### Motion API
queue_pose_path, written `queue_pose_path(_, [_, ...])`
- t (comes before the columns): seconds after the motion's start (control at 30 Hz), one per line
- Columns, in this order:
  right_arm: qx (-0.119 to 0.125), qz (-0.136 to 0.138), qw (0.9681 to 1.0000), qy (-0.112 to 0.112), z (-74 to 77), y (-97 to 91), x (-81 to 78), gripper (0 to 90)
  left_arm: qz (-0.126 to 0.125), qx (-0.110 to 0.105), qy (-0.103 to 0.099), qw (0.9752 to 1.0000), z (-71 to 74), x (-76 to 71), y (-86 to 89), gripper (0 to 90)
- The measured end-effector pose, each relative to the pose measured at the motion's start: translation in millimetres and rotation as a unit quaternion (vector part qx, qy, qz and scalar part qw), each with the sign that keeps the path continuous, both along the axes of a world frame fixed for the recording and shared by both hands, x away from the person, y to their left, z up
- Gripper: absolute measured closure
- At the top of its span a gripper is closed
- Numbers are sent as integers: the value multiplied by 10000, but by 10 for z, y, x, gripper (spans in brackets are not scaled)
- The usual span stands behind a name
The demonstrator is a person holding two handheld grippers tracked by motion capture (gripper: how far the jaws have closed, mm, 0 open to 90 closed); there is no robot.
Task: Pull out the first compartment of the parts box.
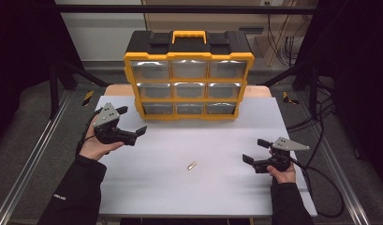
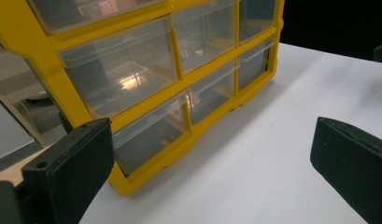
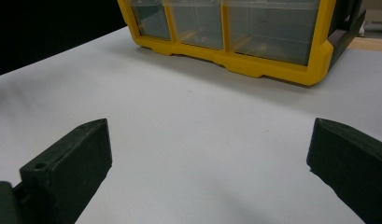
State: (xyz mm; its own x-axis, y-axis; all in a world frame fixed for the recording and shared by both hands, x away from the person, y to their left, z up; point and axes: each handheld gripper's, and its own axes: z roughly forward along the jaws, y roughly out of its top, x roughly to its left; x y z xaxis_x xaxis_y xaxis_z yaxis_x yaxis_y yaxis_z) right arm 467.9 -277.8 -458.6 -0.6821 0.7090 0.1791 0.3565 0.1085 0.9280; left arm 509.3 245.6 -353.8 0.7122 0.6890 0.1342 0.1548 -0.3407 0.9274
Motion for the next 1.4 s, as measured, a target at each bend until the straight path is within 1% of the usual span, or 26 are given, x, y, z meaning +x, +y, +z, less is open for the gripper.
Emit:
queue_pose_path(0.13, [2, 1, 10000, -6, 0, 0, 0, 8, 12, 47, -13, 10000, 48, 24, -2, 0])
queue_pose_path(0.4, [-3, 2, 10000, -6, 1, -2, 0, 7, -24, 240, -91, 9997, 140, 52, -38, 0])
queue_pose_path(0.63, [6, 0, 10000, -12, 3, -4, -1, 8, -49, 364, -141, 9992, 202, 73, -63, 0])
queue_pose_path(0.77, [8, -2, 10000, -12, 2, -3, -1, 8, -41, 364, -176, 9992, 237, 79, -58, 0])
queue_pose_path(0.87, [-1, 3, 10000, -17, 2, -4, 0, 8, -27, 430, -189, 9989, 261, 94, -53, 0])
queue_pose_path(0.97, [-1, 2, 10000, -14, 2, -5, 0, 8, -12, 420, -203, 9989, 285, 107, -45, 0])
queue_pose_path(1.0, [-8, 4, 10000, -12, 2, -4, 0, 8, -5, 448, -258, 9987, 293, 113, -43, 0])
queue_pose_path(1.07, [-4, 5, 10000, -1, 0, -1, 0, 8, -5, 485, -214, 9986, 305, 118, -49, 0])
queue_pose_path(1.17, [-9, 0, 10000, -1, -1, -1, 1, 8, -26, 544, -233, 9982, 338, 124, -59, 0])
queue_pose_path(1.4, [-10, 5, 10000, 0, 0, -2, 0, 8, -51, 605, -291, 9977, 409, 130, -80, 0])
